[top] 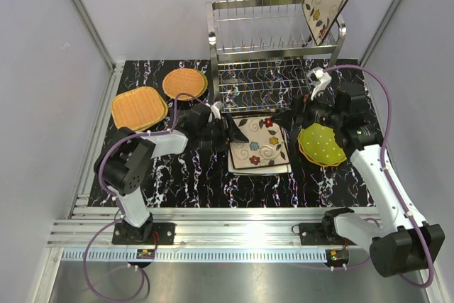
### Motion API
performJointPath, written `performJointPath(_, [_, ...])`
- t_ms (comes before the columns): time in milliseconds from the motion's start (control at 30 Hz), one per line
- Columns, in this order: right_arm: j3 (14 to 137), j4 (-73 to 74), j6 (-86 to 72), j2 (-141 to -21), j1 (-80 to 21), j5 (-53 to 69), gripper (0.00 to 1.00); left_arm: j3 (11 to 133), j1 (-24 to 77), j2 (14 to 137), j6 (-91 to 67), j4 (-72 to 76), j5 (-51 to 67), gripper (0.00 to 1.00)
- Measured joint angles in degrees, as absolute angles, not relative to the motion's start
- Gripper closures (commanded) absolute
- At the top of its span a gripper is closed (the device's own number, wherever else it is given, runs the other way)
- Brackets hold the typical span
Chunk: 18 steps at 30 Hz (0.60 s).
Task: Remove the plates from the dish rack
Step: Place the plate on the table
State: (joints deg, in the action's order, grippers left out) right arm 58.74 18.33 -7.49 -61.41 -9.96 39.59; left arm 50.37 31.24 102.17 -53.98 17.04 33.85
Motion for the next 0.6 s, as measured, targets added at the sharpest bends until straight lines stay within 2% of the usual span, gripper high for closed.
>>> performJointPath(233, [58.7, 18.3, -7.5, -60.8, -9.7, 39.6, 0.00, 55.3, 31.6, 98.2, -47.0, 3.9, 29.5, 0.13])
performJointPath(600, [59.6, 20.3, -5.7, -60.9, -9.7, 39.6, 0.00, 57.2, 32.1, 94.1, -40.4, -8.1, 23.6, 0.12])
